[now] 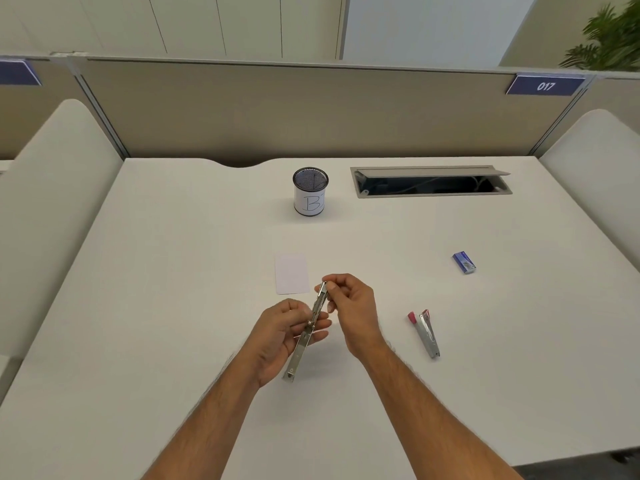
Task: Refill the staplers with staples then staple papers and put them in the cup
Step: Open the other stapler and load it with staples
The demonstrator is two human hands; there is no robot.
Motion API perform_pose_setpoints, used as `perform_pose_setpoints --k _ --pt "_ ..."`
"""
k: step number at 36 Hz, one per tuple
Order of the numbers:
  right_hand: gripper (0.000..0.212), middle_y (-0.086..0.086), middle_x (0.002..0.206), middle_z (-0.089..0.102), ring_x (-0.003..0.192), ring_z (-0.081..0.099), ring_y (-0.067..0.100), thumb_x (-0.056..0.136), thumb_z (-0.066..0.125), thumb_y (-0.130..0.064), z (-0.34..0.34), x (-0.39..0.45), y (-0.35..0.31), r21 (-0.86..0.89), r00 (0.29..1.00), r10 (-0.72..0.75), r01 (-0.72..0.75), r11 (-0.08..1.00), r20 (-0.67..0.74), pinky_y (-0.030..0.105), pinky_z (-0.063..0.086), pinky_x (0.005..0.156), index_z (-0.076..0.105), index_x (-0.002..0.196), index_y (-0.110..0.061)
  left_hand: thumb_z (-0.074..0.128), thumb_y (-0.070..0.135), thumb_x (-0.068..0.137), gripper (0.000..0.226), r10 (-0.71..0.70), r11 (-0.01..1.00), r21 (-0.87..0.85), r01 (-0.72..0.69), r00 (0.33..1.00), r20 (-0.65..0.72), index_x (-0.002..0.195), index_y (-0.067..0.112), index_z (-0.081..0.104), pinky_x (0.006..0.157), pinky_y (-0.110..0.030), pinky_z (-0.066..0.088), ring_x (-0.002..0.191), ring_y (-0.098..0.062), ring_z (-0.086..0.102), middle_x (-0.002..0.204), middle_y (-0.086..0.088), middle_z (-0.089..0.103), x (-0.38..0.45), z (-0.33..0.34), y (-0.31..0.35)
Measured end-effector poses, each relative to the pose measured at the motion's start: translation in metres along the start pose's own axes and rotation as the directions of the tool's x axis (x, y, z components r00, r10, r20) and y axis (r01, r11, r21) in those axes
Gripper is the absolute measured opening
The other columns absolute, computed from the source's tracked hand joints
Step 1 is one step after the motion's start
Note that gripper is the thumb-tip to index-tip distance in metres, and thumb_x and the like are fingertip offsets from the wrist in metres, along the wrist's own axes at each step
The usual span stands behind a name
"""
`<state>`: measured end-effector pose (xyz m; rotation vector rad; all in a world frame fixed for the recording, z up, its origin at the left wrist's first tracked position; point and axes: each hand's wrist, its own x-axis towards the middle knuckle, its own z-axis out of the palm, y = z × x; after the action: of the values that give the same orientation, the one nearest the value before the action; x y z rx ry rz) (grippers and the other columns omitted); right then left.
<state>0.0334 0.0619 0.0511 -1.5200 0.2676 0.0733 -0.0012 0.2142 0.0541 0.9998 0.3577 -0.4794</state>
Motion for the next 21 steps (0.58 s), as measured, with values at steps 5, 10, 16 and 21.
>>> perform_pose_setpoints --k 5,10,16,21 --pt "0.012 0.003 0.093 0.079 0.069 0.058 0.018 0.096 0.061 -0.007 -0.003 0.001 -0.005 -0.022 0.997 -0.061 0.062 0.998 0.043 0.026 0.053 0.064 0.072 0.099 -0.014 0.052 0.004 0.105 0.021 -0.035 0.998 0.055 0.036 0.999 -0.028 0.119 -0.009 0.061 0.081 -0.046 0.064 0.104 -0.046 0.073 0.11 -0.034 0.073 0.003 -0.003 -0.005" --pt "0.016 0.004 0.095 0.079 0.078 0.062 0.022 0.096 0.062 -0.006 -0.002 -0.001 -0.009 -0.002 0.992 -0.086 0.087 0.996 0.097 0.027 0.052 0.067 0.074 0.099 -0.016 0.051 0.009 0.107 0.028 -0.033 0.999 0.038 0.034 0.999 -0.012 0.115 -0.01 0.069 0.079 -0.037 0.064 0.094 -0.036 0.076 0.105 -0.03 0.074 0.006 -0.002 -0.006" --pt "0.016 0.006 0.095 0.079 0.081 0.064 0.021 0.097 0.061 -0.006 -0.001 0.0 -0.011 0.021 0.992 -0.073 0.071 0.997 0.108 0.024 0.05 0.063 0.074 0.1 -0.013 0.051 0.012 0.107 0.03 -0.029 0.999 0.017 0.028 0.998 0.059 0.111 -0.005 0.075 0.079 -0.033 0.062 0.088 -0.026 0.073 0.1 -0.023 0.073 0.008 -0.004 -0.009" --pt "0.014 0.008 0.093 0.079 0.08 0.064 0.025 0.098 0.059 -0.005 -0.001 0.001 -0.009 0.046 0.997 -0.036 0.034 0.998 0.063 0.027 0.05 0.062 0.072 0.101 -0.009 0.049 0.011 0.108 0.03 -0.034 0.999 0.041 0.03 0.993 0.113 0.115 0.002 0.077 0.08 -0.032 0.061 0.09 -0.024 0.072 0.105 -0.021 0.073 0.005 -0.007 -0.009"
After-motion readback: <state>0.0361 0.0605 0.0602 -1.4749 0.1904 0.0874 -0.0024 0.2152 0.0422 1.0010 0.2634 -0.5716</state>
